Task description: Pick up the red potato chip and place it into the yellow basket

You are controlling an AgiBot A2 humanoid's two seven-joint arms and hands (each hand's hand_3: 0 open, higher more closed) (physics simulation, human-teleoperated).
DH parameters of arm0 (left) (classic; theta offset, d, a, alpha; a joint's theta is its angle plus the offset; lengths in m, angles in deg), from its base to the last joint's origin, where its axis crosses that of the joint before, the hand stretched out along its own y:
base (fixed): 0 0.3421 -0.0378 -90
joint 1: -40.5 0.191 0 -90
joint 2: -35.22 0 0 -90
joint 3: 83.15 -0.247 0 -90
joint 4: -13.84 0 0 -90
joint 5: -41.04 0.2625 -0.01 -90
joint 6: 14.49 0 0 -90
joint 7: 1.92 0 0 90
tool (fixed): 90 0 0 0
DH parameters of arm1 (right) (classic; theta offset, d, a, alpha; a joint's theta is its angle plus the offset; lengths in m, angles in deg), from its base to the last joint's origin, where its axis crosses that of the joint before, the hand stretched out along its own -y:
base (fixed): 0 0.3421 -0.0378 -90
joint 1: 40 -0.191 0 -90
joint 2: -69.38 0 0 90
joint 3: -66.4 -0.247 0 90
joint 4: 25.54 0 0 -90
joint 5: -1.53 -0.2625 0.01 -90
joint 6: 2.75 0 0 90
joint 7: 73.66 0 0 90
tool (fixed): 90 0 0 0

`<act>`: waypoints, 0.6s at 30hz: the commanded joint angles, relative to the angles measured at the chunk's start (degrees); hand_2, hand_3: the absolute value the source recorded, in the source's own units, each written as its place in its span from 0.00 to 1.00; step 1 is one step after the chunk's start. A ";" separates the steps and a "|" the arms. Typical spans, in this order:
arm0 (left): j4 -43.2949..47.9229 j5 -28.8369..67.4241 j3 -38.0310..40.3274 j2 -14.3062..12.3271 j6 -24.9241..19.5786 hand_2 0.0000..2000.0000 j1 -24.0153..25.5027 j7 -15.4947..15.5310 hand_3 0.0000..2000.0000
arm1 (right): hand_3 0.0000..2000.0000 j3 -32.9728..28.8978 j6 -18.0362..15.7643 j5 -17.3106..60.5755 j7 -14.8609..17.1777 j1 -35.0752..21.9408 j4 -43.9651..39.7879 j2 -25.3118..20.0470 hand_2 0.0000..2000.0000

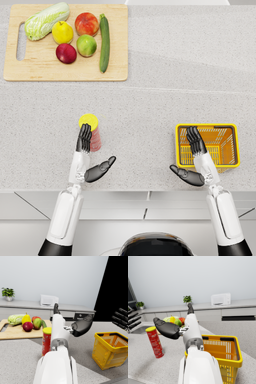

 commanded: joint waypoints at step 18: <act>-3.66 2.51 3.76 -3.96 -4.68 0.00 -7.37 4.67 0.00 | 0.00 -6.82 4.63 0.00 -4.69 -5.20 1.20 -2.70 0.00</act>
